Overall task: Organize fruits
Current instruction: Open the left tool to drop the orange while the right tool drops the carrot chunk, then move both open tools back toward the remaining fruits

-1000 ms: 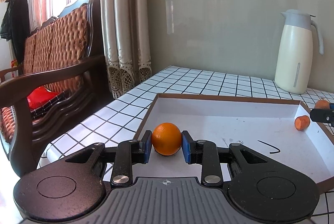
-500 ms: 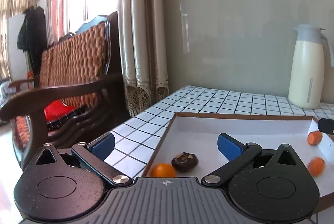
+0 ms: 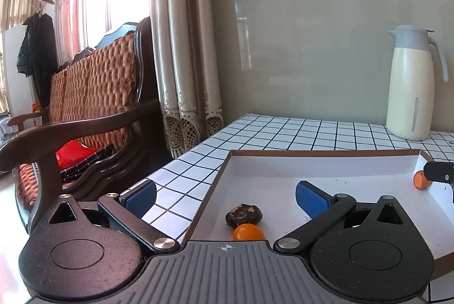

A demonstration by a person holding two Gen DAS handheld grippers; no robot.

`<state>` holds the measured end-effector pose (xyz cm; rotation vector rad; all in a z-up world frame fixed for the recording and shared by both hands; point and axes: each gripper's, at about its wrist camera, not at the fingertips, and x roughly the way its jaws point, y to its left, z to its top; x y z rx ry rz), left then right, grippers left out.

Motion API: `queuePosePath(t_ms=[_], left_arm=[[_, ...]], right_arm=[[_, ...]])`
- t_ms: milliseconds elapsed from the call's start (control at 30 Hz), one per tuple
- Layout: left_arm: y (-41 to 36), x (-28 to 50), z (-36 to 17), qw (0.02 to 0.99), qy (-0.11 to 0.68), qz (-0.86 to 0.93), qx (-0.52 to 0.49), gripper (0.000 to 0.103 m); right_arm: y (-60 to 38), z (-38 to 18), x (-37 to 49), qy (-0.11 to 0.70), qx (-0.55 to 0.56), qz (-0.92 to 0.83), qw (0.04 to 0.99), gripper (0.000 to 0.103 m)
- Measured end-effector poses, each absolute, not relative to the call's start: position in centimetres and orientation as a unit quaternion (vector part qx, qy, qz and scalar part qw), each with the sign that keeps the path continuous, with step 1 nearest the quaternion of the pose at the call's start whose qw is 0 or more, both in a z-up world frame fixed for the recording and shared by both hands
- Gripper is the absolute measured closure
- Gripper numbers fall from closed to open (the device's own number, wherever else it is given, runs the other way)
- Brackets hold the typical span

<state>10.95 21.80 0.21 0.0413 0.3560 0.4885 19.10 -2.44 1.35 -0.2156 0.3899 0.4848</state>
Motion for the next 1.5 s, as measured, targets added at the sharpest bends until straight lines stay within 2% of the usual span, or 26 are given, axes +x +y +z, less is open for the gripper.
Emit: queuePosePath(t_ms=[467, 900, 1300, 1500], left_arm=[[20.0, 10.4, 1.1, 0.959, 0.164, 0.226, 0.040, 0.000], [16.0, 9.0, 2.8, 0.974, 0.097, 0.201, 0.034, 0.000], [11.1, 9.7, 3.4, 0.986, 0.094, 0.129, 0.046, 0.000], [8.6, 10.0, 3.1, 0.989, 0.091, 0.105, 0.054, 0.000]], right_arm=[[-3.0, 2.0, 18.4, 0.188, -0.098, 0.244, 0.946, 0.006], [-6.4, 4.0, 14.8, 0.137, -0.121, 0.212, 0.960, 0.006], [-12.8, 4.7, 12.2, 0.132, -0.066, 0.163, 0.975, 0.006], [-14.3, 4.3, 11.4, 0.139, -0.080, 0.145, 0.976, 0.006]])
